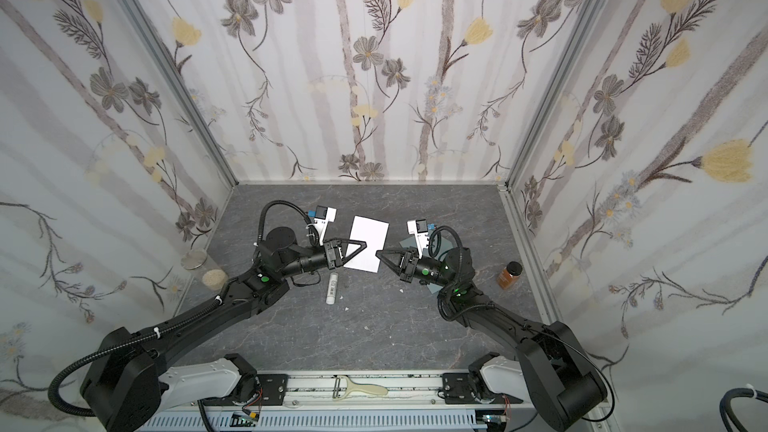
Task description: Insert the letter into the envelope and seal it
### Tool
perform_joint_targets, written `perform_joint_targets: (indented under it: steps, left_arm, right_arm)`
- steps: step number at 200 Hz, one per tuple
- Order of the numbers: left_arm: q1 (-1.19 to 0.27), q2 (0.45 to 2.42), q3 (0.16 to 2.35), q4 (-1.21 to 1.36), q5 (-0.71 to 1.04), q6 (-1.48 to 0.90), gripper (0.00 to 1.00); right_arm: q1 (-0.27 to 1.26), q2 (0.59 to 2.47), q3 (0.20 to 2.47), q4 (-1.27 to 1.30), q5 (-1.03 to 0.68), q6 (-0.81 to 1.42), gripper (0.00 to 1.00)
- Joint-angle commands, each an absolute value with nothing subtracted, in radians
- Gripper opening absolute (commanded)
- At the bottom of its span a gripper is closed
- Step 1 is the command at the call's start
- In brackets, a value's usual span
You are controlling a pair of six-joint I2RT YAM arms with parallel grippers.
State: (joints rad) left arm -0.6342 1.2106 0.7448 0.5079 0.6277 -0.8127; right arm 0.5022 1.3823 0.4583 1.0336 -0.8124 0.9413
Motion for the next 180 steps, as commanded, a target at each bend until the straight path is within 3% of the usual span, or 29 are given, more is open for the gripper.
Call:
perform_joint_targets:
  steps: [1, 9, 27, 38, 48, 72, 77, 83, 89, 96, 104, 117, 132, 143, 159, 180]
  left_arm:
    - [-0.633, 1.205, 0.738, 0.570, 0.607, -0.827, 0.00]
    - [-0.633, 1.202, 0.737, 0.574, 0.602, -0.827, 0.00]
    - [-0.634, 1.198, 0.736, 0.581, 0.594, -0.828, 0.00]
    - [-0.634, 1.198, 0.738, 0.583, 0.592, -0.831, 0.00]
    - [-0.634, 1.198, 0.738, 0.585, 0.589, -0.833, 0.00]
    - [-0.634, 1.198, 0.737, 0.592, 0.579, -0.839, 0.00]
    - [-0.633, 1.197, 0.737, 0.592, 0.579, -0.839, 0.00]
    - [-0.634, 1.197, 0.736, 0.593, 0.575, -0.840, 0.00]
    - [-0.634, 1.197, 0.735, 0.594, 0.574, -0.842, 0.00]
    - [-0.634, 1.195, 0.735, 0.595, 0.572, -0.843, 0.00]
    - [-0.634, 1.195, 0.733, 0.596, 0.567, -0.846, 0.00]
    - [-0.633, 1.195, 0.732, 0.599, 0.560, -0.850, 0.00]
    - [-0.633, 1.198, 0.733, 0.601, 0.557, -0.853, 0.00]
    - [-0.633, 1.199, 0.734, 0.603, 0.559, -0.853, 0.00]
    - [-0.633, 1.207, 0.733, 0.603, 0.572, -0.849, 0.00]
    - [-0.632, 1.226, 0.729, 0.601, 0.615, -0.845, 0.00]
  right_arm:
    - [0.509, 1.386, 0.450, 1.075, -0.801, 0.943, 0.38]
    - [0.512, 1.384, 0.447, 1.077, -0.801, 0.945, 0.42]
    - [0.519, 1.382, 0.441, 1.078, -0.799, 0.948, 0.40]
    - [0.524, 1.381, 0.437, 1.081, -0.799, 0.948, 0.26]
    - [0.525, 1.381, 0.435, 1.080, -0.798, 0.948, 0.00]
    - [0.528, 1.379, 0.426, 1.089, -0.795, 0.952, 0.00]
    - [0.529, 1.379, 0.425, 1.089, -0.792, 0.953, 0.19]
    - [0.529, 1.378, 0.422, 1.093, -0.790, 0.955, 0.29]
    - [0.530, 1.378, 0.419, 1.098, -0.789, 0.957, 0.36]
    - [0.533, 1.379, 0.417, 1.104, -0.787, 0.960, 0.36]
    - [0.536, 1.381, 0.417, 1.109, -0.788, 0.962, 0.29]
    - [0.542, 1.386, 0.416, 1.113, -0.788, 0.965, 0.00]
    - [0.546, 1.393, 0.416, 1.120, -0.787, 0.971, 0.00]
    - [0.546, 1.396, 0.413, 1.130, -0.784, 0.977, 0.22]
    - [0.542, 1.386, 0.406, 1.138, -0.784, 0.985, 0.46]
    - [0.505, 1.354, 0.399, 1.098, -0.790, 0.977, 0.49]
